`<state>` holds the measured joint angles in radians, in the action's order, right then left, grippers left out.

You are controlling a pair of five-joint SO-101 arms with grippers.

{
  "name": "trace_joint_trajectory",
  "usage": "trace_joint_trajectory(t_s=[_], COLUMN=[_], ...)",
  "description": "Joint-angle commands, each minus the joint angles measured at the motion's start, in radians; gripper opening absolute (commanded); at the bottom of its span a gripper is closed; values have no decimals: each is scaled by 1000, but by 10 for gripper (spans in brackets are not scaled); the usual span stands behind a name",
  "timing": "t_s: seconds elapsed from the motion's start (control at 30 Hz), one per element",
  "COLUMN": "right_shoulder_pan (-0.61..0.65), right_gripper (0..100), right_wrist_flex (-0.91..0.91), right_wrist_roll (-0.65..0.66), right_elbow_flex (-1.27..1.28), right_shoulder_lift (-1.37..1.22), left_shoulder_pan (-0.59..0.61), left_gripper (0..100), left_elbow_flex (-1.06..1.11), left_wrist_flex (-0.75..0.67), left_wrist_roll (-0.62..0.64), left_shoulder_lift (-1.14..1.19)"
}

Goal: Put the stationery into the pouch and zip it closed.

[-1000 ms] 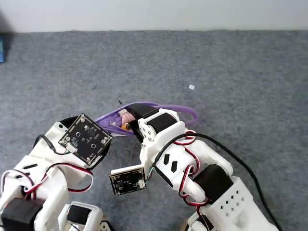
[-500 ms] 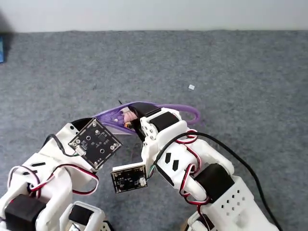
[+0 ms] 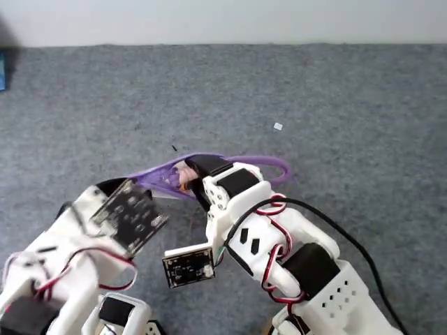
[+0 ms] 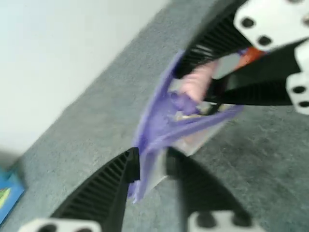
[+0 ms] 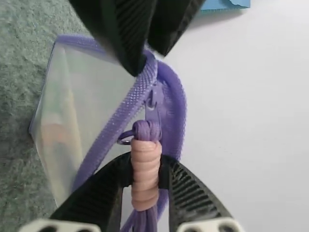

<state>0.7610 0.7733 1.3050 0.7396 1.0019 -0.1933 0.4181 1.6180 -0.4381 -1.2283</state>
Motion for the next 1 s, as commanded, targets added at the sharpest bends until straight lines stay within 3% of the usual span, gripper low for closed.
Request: trace_joint_trajectory(t_s=[0.0,0.3,0.43,0.73,0.97], right_shoulder_pan=[-12,-12,-13,8,41], right_gripper=[8,8,8,8,8], right_wrist_flex=[-1,2,2,2,2], right_wrist_roll=[-6,9,81,86,86], right_elbow_flex=[11,9,9,11,11], right_shoulder_lift=[-4,1,1,-10,-10], left_shoulder_pan=[71,87,86,84,-41], left_gripper=[278,301,302,304,304], left_elbow_flex=[-44,50,97,168,189], left_wrist_flex=[6,-6,-64,-132,-130], left_wrist_roll=[8,6,6,3,2], left_shoulder_lift=[-68,-114,-115,-112,-114])
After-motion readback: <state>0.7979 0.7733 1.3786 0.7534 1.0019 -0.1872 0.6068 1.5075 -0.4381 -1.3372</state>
